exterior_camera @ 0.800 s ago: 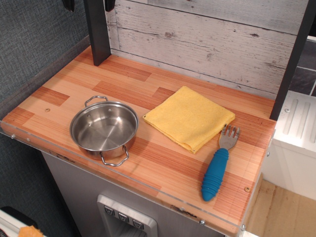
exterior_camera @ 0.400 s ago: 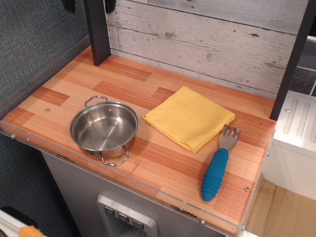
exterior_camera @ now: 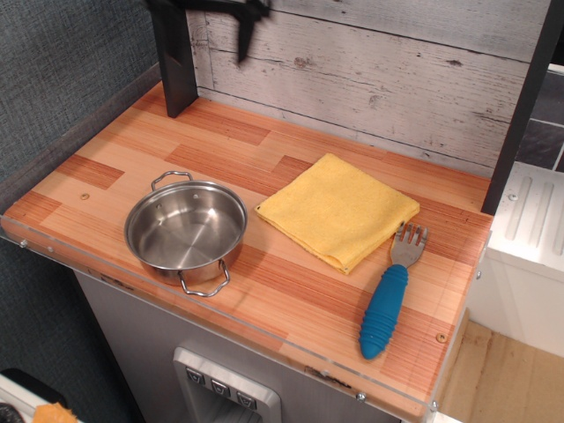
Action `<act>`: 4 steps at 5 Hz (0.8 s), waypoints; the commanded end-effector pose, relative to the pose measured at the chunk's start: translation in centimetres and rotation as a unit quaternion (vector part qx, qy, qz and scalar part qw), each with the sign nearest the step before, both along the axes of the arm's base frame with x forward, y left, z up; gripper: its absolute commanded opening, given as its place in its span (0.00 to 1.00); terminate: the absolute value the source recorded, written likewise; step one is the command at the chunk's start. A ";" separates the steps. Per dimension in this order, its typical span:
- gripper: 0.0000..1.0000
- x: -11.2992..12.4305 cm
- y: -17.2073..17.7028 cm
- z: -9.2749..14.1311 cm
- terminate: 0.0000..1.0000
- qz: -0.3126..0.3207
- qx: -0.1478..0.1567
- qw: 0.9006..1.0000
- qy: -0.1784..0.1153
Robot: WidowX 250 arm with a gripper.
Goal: Move the yellow cloth to the back left corner of the table.
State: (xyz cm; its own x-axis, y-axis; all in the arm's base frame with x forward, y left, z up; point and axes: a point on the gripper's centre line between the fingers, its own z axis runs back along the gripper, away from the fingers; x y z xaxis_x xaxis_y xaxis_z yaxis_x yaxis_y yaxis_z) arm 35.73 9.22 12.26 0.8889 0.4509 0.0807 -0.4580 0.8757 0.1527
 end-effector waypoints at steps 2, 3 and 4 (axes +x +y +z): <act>1.00 0.0 -8.1 -4.2 0.00 -0.171 0.019 0.985 0.010; 1.00 -0.7 -9.6 -6.1 0.00 -0.202 0.004 0.979 0.024; 0.00 -1.3 -11.3 -7.5 0.00 -0.231 -0.006 0.972 0.028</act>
State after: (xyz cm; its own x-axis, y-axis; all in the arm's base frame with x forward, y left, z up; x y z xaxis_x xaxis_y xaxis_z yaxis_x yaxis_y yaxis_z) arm 34.88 -2.13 3.53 0.9999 0.0068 -0.0106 -0.0052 0.9888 0.1489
